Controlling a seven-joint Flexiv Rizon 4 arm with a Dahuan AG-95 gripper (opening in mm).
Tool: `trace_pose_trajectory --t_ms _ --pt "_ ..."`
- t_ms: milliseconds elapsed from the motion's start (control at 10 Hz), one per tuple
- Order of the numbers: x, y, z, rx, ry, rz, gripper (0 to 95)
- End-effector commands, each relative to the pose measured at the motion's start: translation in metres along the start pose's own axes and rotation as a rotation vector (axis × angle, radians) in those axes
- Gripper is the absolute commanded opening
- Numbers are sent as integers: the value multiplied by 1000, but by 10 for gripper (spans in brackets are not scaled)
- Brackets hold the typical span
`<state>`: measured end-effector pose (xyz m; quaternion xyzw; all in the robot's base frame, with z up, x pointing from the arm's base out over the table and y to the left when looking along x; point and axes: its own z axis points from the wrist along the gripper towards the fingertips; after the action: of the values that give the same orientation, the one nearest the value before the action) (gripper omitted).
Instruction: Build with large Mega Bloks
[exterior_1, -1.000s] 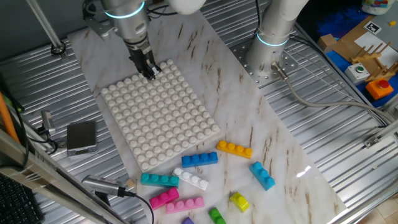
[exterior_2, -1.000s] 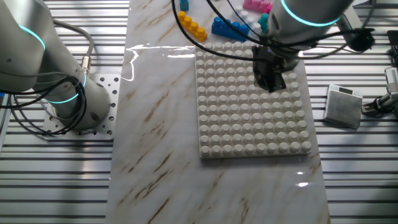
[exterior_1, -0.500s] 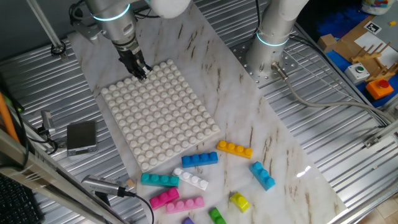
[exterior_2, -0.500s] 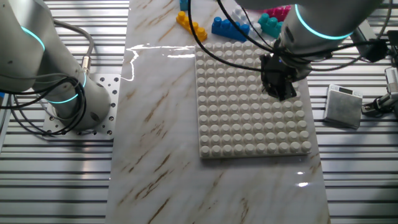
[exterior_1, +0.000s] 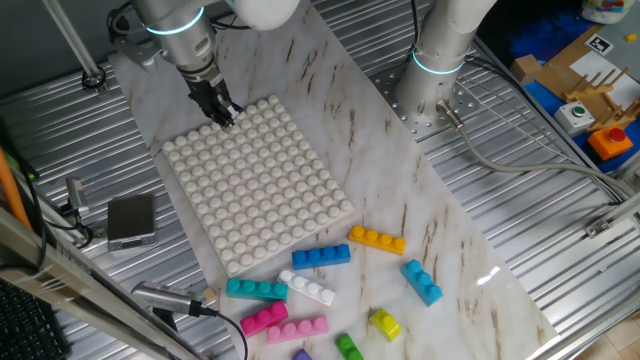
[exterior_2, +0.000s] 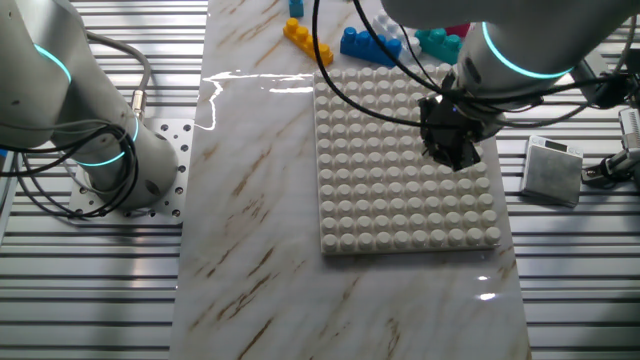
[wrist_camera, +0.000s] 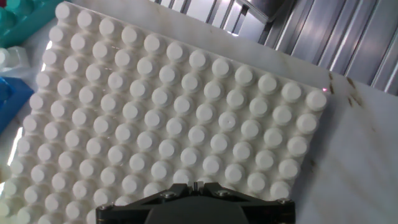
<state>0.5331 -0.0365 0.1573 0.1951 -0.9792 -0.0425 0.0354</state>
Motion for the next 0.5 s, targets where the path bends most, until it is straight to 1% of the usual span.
trace_pose_trajectory --t_ms 100,200,500 --pt "1 0 0 -24 -5 -3 0" --pt "1 0 0 -33 -9 -15 0" --pt "1 0 0 -30 -8 -44 0"
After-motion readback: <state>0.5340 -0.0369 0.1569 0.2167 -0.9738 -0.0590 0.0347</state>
